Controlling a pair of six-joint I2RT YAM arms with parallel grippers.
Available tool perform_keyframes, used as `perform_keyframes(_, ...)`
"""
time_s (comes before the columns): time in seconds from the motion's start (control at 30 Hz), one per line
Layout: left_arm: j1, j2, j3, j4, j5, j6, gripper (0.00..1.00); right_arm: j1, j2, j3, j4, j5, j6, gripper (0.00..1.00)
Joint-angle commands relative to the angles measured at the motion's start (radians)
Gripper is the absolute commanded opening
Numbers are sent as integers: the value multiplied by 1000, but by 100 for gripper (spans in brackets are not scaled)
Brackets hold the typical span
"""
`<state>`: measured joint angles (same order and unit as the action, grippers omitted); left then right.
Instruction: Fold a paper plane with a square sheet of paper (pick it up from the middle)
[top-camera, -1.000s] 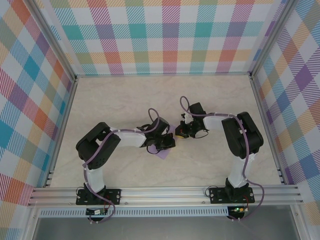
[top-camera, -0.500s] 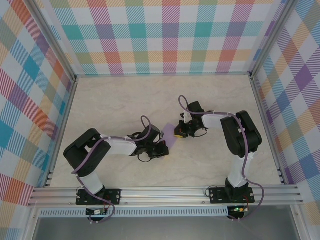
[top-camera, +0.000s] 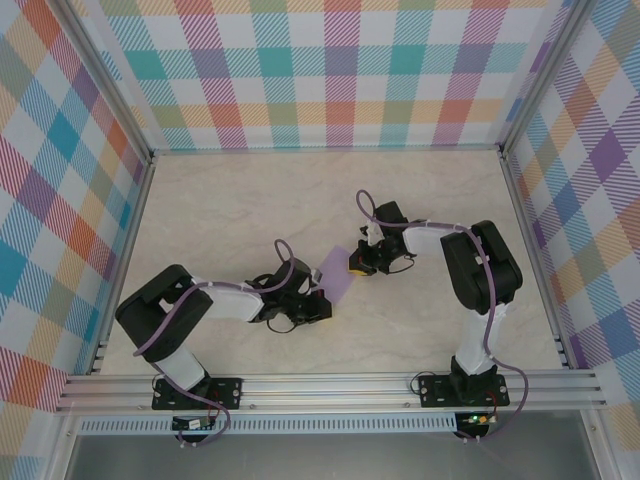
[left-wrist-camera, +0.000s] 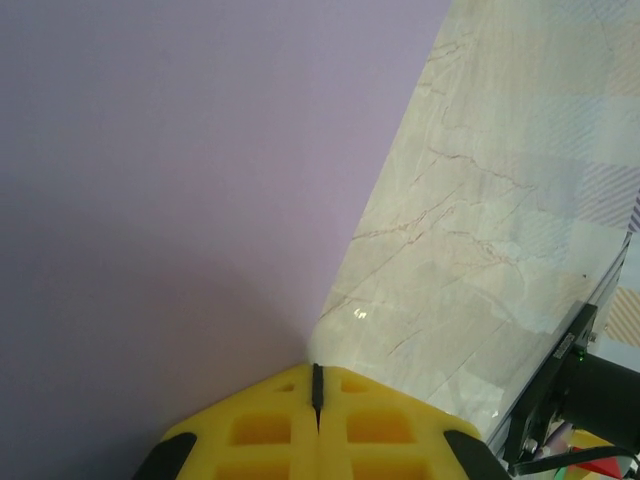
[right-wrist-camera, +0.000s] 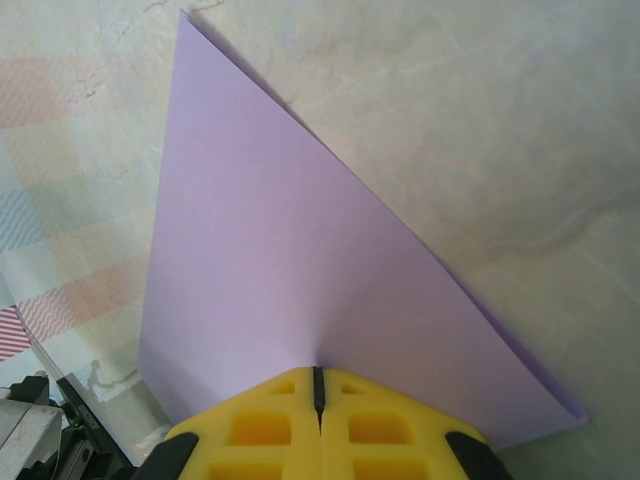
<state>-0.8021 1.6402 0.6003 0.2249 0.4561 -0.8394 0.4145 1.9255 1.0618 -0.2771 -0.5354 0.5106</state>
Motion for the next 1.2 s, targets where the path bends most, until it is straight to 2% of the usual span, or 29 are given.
perform_keyframes(0.0, -4, -29, 6, -231, 19, 32, 0, 0, 35, 3, -37, 113, -35, 0)
perform_keyframes(0.07, 8, -69, 70, -276, 8, 53, 1, 1, 6, 22, -40, 91, -48, 0)
perform_keyframes(0.2, 70, -151, 209, -397, -35, 106, 12, 29, -59, 79, -68, 73, -69, 0)
perform_keyframes(0.37, 194, -220, 285, -556, -139, 125, 34, 117, -74, 126, -98, 125, -49, 4)
perform_keyframes(0.5, 305, -242, 295, -683, -267, 113, 51, 208, -41, 159, -95, 181, 3, 11)
perform_keyframes(0.6, 363, -247, 284, -728, -297, 108, 65, 268, 2, 207, -110, 206, 24, 12)
perform_keyframes(0.7, 396, -255, 272, -755, -319, 109, 77, 313, 47, 254, -137, 230, 23, 13)
perform_keyframes(0.9, 430, -273, 256, -776, -359, 123, 92, 365, 101, 276, -208, 236, -33, 13)
perform_keyframes(0.93, 433, -273, 255, -776, -364, 127, 99, 370, 104, 271, -220, 235, -54, 14)
perform_keyframes(1.07, 445, -272, 255, -771, -370, 135, 100, 392, 98, 244, -286, 234, -178, 15)
perform_keyframes(1.17, 451, -264, 260, -771, -364, 140, 100, 400, 65, 188, -340, 196, -345, 16)
